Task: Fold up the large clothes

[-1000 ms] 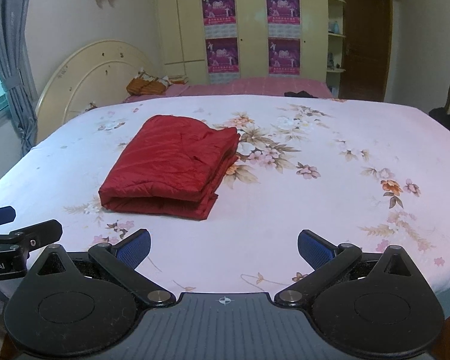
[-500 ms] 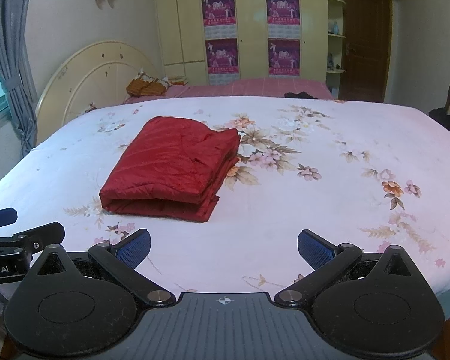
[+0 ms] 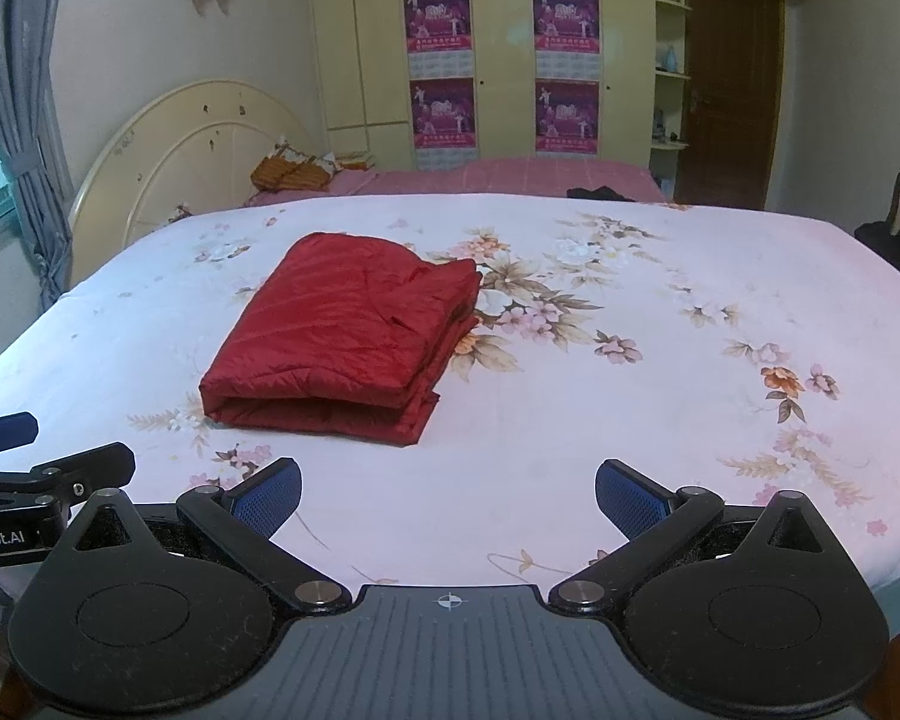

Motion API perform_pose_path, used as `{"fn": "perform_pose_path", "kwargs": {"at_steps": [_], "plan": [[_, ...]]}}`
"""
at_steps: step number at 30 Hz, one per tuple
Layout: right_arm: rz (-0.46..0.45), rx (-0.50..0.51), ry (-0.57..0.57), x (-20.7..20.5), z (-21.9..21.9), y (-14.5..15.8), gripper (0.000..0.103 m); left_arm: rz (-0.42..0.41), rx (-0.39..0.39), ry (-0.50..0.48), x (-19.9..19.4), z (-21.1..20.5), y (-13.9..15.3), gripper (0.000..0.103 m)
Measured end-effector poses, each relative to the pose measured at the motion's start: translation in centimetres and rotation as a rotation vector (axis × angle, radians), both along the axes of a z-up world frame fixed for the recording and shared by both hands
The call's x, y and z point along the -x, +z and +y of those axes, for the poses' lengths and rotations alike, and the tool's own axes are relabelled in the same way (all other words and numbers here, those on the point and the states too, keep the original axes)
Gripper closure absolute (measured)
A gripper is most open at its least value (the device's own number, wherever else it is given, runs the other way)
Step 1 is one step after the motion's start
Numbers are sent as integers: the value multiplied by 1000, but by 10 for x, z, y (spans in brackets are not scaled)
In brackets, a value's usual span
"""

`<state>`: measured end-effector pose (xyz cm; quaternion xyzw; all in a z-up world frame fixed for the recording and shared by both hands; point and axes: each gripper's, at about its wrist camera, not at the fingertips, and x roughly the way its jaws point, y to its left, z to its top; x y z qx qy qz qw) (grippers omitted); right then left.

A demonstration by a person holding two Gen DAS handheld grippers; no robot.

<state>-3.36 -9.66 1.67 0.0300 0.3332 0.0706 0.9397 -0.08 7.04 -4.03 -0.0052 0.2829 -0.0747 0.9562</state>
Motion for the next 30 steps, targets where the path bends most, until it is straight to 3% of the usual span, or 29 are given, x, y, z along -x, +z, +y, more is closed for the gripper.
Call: {"fn": "perform_pose_path", "kwargs": {"at_steps": [30], "plan": [[-6, 14, 18, -4, 21, 3, 0, -19, 16, -13, -3, 25, 2, 0]]}}
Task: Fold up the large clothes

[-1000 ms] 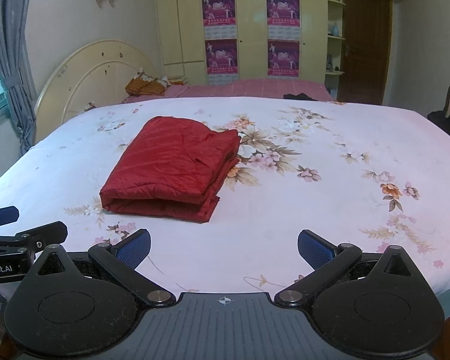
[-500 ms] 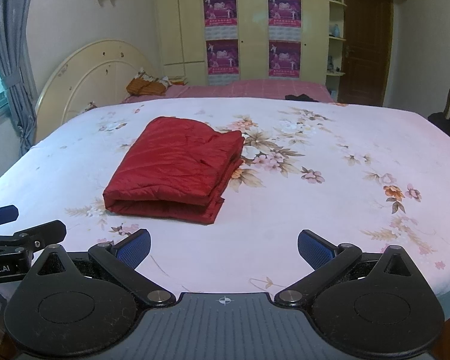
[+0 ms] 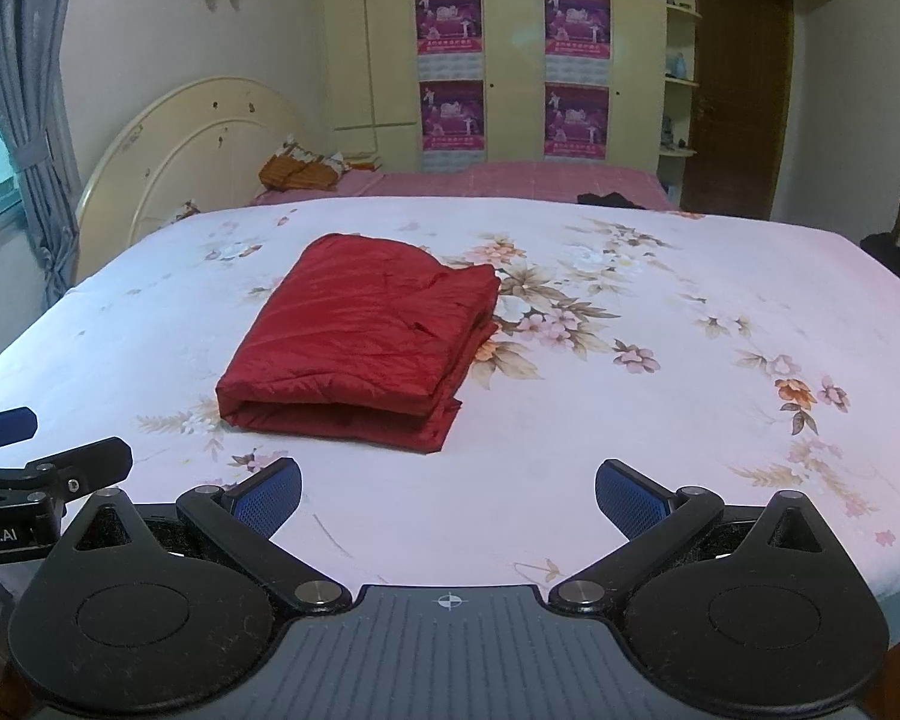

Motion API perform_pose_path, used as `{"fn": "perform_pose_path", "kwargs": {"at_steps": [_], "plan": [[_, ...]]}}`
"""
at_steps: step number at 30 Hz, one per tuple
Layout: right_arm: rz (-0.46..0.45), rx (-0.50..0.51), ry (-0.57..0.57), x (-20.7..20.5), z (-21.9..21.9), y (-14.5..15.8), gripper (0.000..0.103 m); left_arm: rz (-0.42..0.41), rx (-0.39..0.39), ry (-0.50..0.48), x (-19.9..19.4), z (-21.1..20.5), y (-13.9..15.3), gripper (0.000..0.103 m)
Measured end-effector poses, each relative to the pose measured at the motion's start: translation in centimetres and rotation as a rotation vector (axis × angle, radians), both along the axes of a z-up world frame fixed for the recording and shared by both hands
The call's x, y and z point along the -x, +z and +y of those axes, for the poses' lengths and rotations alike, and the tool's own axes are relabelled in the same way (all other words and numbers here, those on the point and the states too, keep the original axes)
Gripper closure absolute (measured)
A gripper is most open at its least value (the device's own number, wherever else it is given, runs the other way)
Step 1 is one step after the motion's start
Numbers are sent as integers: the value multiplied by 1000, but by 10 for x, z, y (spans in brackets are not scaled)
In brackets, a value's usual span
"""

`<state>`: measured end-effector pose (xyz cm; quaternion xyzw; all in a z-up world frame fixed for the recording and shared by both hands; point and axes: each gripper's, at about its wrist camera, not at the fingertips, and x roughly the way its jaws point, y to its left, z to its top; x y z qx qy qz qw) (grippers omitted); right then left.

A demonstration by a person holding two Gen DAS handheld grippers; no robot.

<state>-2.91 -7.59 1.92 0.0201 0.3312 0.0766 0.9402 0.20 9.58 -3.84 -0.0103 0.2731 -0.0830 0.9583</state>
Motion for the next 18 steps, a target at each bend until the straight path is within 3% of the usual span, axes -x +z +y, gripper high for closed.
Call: {"fn": "perform_pose_path", "kwargs": {"at_steps": [18], "plan": [[1, -3, -2, -1, 0, 0, 0, -5, 3, -16, -1, 1, 2, 0]]}}
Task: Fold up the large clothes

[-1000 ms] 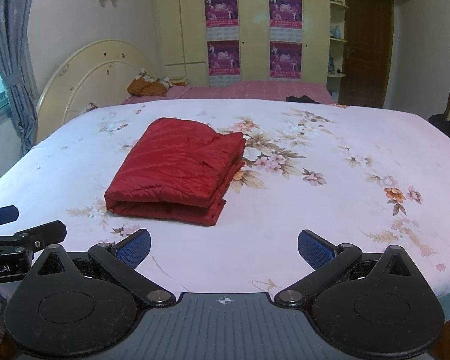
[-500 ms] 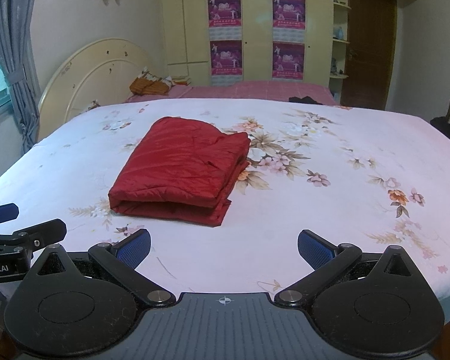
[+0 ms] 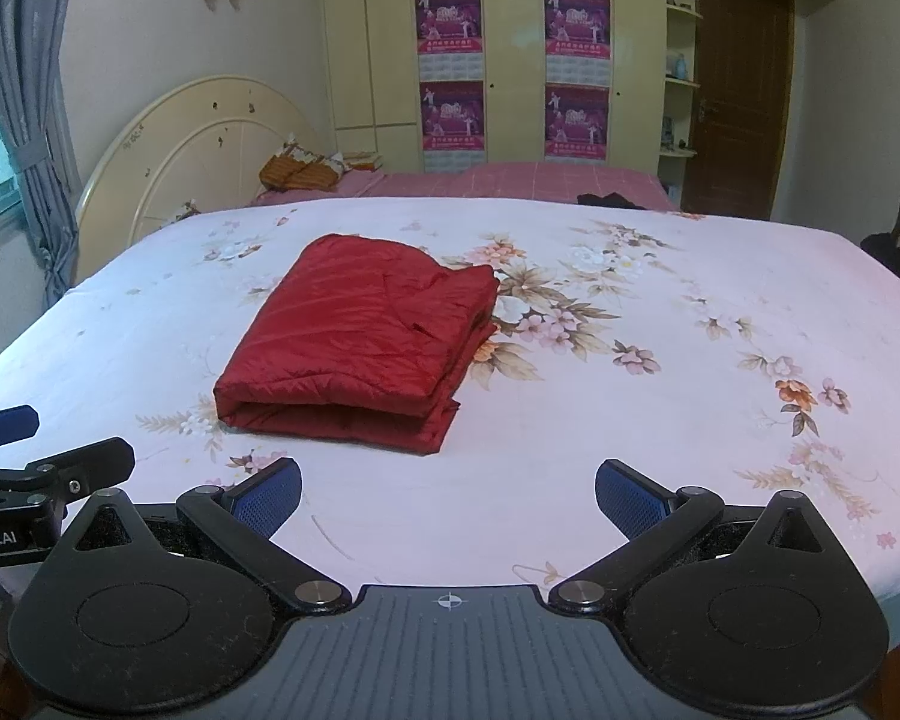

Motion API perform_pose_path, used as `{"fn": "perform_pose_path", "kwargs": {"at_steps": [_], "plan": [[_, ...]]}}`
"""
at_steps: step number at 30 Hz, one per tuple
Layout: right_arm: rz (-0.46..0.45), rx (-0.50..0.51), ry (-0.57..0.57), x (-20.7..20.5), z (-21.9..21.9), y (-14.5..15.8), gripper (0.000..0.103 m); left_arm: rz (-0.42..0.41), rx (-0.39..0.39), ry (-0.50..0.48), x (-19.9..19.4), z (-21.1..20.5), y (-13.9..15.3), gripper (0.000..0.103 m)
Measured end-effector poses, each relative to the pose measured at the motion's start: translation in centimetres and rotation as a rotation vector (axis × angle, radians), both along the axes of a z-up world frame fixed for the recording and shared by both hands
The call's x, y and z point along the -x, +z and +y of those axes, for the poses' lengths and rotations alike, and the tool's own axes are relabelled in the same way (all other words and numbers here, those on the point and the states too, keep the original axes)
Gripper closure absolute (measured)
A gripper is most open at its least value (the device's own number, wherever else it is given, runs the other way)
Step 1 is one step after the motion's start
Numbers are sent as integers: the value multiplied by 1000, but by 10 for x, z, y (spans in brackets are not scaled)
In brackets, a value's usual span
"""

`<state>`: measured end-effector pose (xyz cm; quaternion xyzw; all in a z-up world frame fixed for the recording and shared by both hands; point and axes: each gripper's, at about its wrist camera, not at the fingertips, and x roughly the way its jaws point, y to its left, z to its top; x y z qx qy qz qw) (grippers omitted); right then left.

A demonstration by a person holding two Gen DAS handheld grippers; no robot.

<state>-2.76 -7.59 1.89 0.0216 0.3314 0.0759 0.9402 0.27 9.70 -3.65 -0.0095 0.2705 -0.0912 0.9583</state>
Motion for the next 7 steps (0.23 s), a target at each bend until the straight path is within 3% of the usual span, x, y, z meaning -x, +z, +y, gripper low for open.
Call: {"fn": "perform_pose_path", "kwargs": {"at_steps": [7], "plan": [[3, -6, -3, -1, -4, -1, 0, 6, 12, -16, -2, 1, -1, 0]]}}
